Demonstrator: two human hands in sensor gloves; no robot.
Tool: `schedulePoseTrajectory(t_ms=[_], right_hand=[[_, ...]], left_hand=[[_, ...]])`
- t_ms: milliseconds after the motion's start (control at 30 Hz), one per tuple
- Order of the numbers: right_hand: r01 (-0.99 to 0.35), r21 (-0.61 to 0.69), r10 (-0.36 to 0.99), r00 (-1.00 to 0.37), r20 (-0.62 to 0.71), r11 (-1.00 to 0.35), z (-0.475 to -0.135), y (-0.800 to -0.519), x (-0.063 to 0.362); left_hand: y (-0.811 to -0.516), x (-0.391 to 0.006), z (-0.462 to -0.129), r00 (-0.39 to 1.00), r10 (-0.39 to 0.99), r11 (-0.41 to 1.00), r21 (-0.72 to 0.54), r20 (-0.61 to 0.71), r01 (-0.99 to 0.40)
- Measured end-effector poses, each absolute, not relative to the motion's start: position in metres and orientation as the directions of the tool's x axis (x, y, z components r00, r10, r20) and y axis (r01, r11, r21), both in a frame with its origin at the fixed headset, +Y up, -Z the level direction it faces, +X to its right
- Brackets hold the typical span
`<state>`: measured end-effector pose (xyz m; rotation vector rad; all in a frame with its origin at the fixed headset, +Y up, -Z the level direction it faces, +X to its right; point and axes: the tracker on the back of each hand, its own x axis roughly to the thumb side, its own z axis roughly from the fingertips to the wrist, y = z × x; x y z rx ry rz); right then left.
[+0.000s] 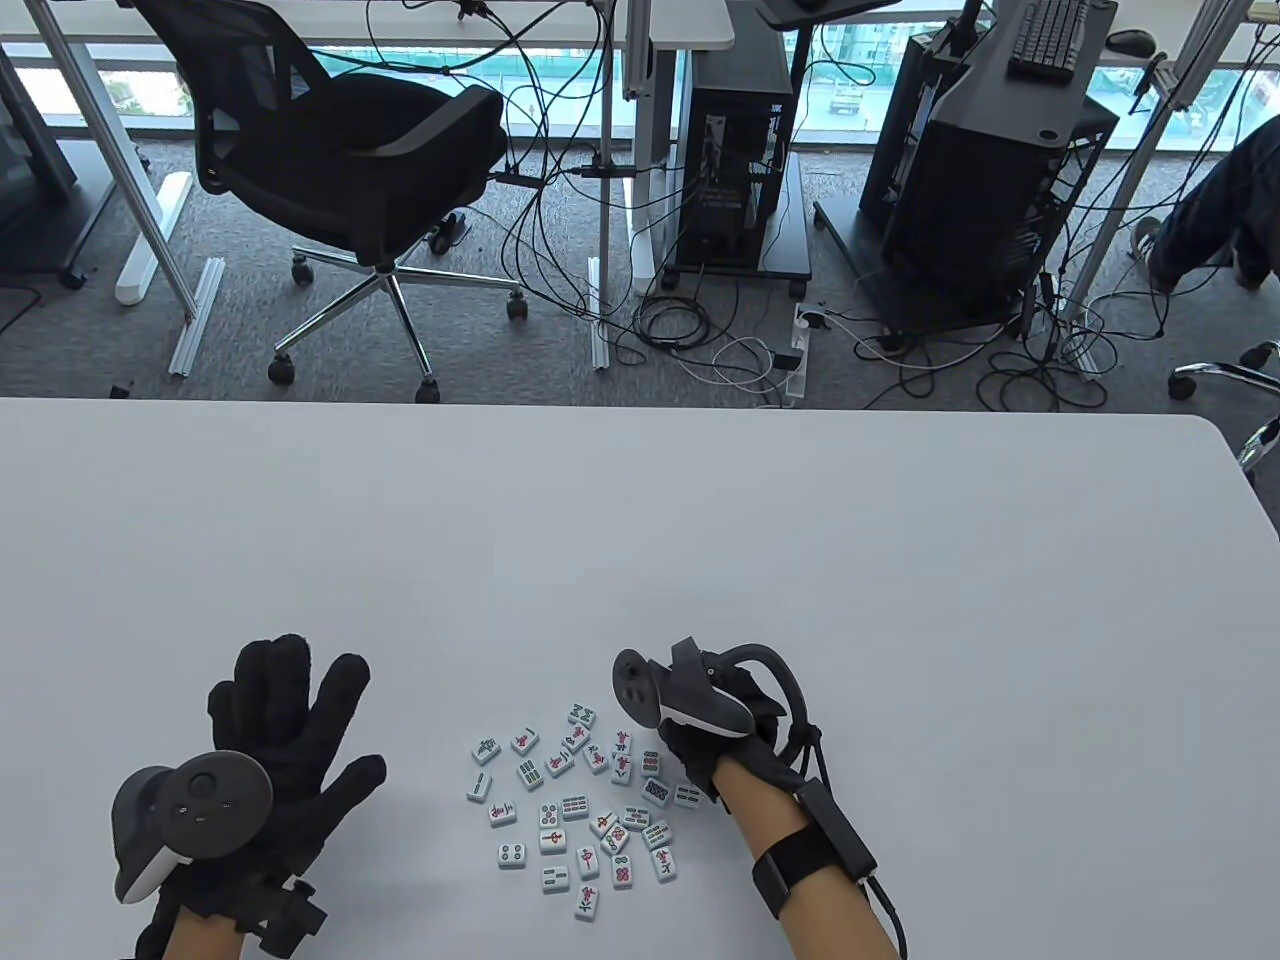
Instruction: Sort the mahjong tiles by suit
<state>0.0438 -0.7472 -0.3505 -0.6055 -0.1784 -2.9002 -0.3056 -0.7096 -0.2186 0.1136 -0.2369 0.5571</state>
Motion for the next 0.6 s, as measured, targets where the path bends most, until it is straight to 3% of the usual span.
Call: schedulePoseTrajectory(t_ms=[167,333,600], right_hand=[[0.303,0.119,-0.215,-0.855,0.473,-0.945,-0.346,-0.746,0.046],[0.387,0.099,-0.288,-0.812,0.508,-0.917,-0.344,-0.762,0.043],[0.296,0.075,-0.213,-0.818,0.534,-0.952,-0.345,-0.766,0.047]], left_hand=[[-0.71,-0.305,-0.219,0.825,0.505,0.847,0.04,0.252,-0.531],[-0.71,-0.305,-0.219,0.828,0.502,0.85,0.035,0.25,-0.526],[-0.711,-0.304,-0.219,0.828,0.501,0.852,0.027,0.252,-0.523]])
